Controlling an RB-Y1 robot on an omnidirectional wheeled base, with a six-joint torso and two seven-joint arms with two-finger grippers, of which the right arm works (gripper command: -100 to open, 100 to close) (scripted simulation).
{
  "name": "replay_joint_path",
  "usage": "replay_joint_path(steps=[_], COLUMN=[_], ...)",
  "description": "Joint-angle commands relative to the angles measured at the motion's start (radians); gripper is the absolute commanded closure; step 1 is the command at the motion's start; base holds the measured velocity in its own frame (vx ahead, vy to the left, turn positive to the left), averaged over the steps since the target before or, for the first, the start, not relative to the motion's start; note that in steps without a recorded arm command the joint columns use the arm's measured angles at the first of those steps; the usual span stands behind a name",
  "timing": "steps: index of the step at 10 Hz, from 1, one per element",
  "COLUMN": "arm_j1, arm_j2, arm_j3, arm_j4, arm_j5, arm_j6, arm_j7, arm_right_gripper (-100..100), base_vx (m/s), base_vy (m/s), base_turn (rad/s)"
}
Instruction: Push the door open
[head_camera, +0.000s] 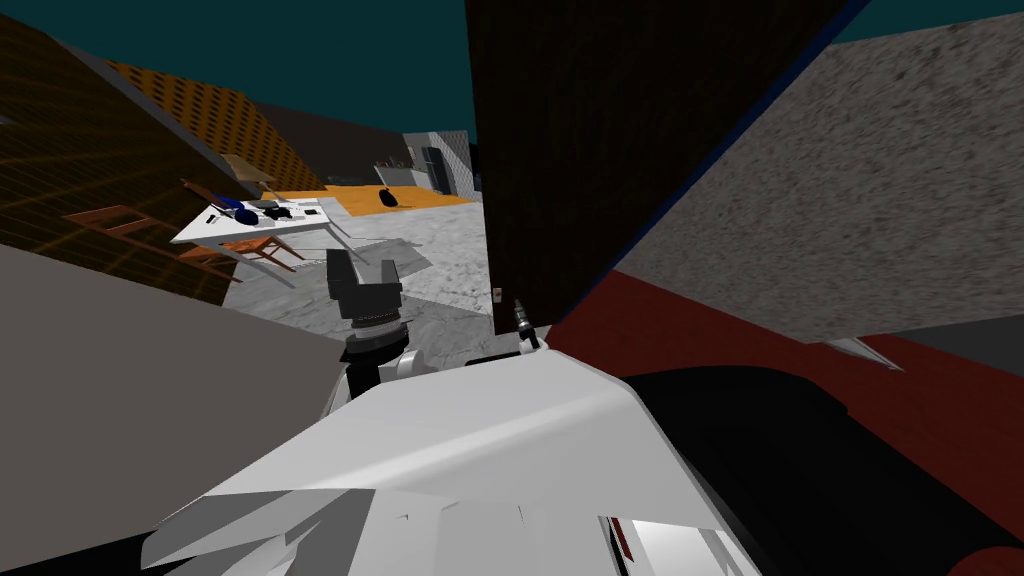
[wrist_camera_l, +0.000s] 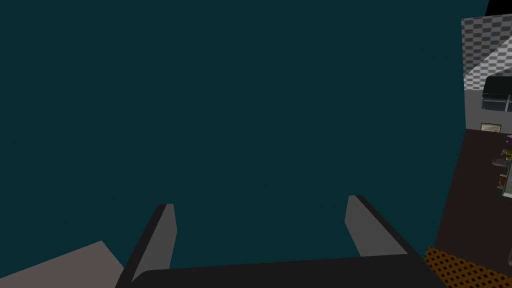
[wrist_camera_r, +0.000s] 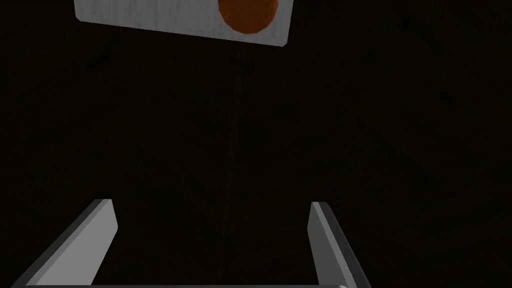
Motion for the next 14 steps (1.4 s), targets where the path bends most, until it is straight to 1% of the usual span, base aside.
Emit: replay_joint_path(steps=[1, 3, 4, 5, 6, 7, 10, 12, 14], arm_j1=[-0.001, -0.002, -0.002, -0.002, -0.003, -0.003, -0.002, -0.002, -0.002], arm_j2=[0.030, 0.064, 0.064, 0.086, 0.075, 0.058, 0.025, 0.019, 0.025], arm_j3=[0.017, 0.027, 0.027, 0.031, 0.028, 0.028, 0.023, 0.020, 0.017], arm_j4=[0.000, 0.000, 0.000, 0.001, 0.004, 0.004, 0.008, 0.011, 0.013], arm_j5=[-0.023, -0.036, -0.036, -0.042, -0.039, -0.040, -0.042, -0.043, -0.044], arm_j6=[-0.001, -0.002, -0.002, -0.002, -0.005, -0.006, -0.013, -0.018, -0.024], arm_j7=[0.017, 0.026, 0.026, 0.030, 0.028, 0.030, 0.035, 0.038, 0.042], arm_right_gripper=[-100, -100, -100, -100, -100, -100, -100, -100, -100], base_vx=[-0.276, -0.240, -0.097, -0.069, -0.037, 0.084, 0.186, 0.235, 0.203], base_vy=[-0.036, 0.072, 0.094, 0.137, 0.078, -0.052, -0.075, 0.006, 0.045], base_turn=[-0.095, -0.048, -0.017, -0.017, -0.014, 0.012, 0.027, 0.026, 0.025])
